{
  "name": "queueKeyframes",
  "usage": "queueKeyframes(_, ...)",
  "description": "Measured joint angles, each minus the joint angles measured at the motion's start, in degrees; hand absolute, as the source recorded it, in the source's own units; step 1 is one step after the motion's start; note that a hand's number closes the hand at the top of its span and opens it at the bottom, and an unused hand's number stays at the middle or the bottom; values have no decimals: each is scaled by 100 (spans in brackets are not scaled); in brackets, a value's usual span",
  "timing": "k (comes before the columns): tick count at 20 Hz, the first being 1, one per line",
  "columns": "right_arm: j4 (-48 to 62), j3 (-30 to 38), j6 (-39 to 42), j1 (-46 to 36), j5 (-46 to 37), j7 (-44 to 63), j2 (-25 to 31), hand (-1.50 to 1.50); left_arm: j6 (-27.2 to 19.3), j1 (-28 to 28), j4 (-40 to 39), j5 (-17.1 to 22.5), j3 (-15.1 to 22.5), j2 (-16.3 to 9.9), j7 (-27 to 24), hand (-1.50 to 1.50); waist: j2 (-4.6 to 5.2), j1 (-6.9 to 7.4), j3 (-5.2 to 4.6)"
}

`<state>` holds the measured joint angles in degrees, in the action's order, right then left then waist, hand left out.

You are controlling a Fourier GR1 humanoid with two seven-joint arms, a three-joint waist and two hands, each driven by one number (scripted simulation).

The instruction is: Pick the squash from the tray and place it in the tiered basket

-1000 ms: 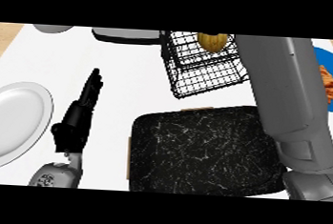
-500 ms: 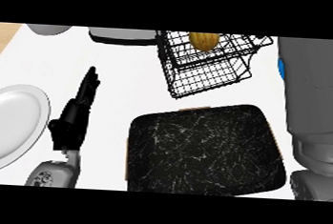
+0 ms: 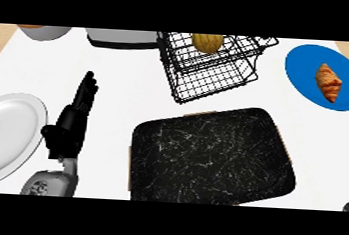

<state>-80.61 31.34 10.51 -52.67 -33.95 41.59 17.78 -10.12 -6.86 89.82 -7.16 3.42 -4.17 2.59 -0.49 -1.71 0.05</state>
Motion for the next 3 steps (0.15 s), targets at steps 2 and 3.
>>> queueKeyframes(2, -403, 319, 313, 494, 405, -125, 165, -150, -31, 17, 47, -20, 4, 14, 28, 0, -6, -27, 1)
queueKeyframes(3, -547, 510, 500, 728, 632, -195, 278, -150, -41, 71, 57, -38, 26, 28, 3, 0, -7, -34, 2)
